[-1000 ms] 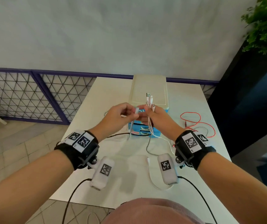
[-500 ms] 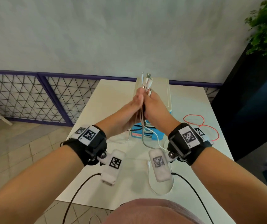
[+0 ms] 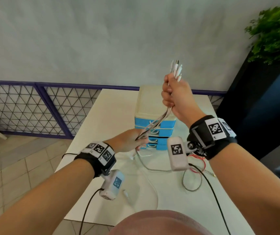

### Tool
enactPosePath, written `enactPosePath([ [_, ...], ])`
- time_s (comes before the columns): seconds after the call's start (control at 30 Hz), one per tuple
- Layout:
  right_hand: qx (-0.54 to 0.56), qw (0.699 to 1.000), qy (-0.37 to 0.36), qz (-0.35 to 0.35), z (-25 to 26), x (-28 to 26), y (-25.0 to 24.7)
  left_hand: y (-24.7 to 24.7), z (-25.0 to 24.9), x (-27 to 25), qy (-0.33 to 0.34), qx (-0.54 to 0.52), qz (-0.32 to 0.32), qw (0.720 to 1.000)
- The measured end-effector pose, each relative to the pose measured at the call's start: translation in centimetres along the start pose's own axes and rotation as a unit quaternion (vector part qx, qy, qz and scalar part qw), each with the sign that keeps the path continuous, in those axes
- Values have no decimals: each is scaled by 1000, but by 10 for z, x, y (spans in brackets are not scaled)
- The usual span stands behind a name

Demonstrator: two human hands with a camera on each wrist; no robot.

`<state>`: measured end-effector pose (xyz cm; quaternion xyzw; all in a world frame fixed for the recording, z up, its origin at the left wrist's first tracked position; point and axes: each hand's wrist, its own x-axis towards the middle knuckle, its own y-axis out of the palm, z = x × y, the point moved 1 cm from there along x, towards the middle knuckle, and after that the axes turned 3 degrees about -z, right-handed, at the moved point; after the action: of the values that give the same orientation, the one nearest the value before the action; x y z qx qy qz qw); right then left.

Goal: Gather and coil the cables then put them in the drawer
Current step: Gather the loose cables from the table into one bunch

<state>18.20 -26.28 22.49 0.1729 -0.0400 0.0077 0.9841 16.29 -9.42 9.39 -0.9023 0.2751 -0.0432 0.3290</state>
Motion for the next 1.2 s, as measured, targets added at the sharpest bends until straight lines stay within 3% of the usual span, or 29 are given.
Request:
enactPosePath([
  [0.23,-136,977,-99,-129,19,8,-35,-18,66,-15,-81,25,-34,996],
  [0.3,-254,939,-158,-171,19,7,-43,-22,72,-15,-86,30,-61,994],
  [0.37,-404,882,-172,-172,17,4,-45,-26,68,-11,-72,31,-85,993],
  [0.43,-513,843,-132,-99,10,-1,-38,-31,50,-5,-59,44,-95,993],
  [0.5,-588,804,-89,21,-2,-8,-26,-37,27,3,-31,71,-89,993],
  [0.6,-622,763,-19,173,-28,-18,-14,-47,-9,9,27,141,-100,985],
  [0.7,-592,782,-4,192,-43,-16,-13,-55,-27,10,57,114,-113,985],
  [0.9,-540,836,-51,80,-29,-3,-14,-69,-42,2,67,14,-123,990],
  [1.07,-456,888,-58,-25,-12,8,-20,-66,-11,2,-5,62,-90,994],
  [1.2,-372,921,-53,-107,5,17,-30,-52,44,-3,-34,75,-56,995],
])
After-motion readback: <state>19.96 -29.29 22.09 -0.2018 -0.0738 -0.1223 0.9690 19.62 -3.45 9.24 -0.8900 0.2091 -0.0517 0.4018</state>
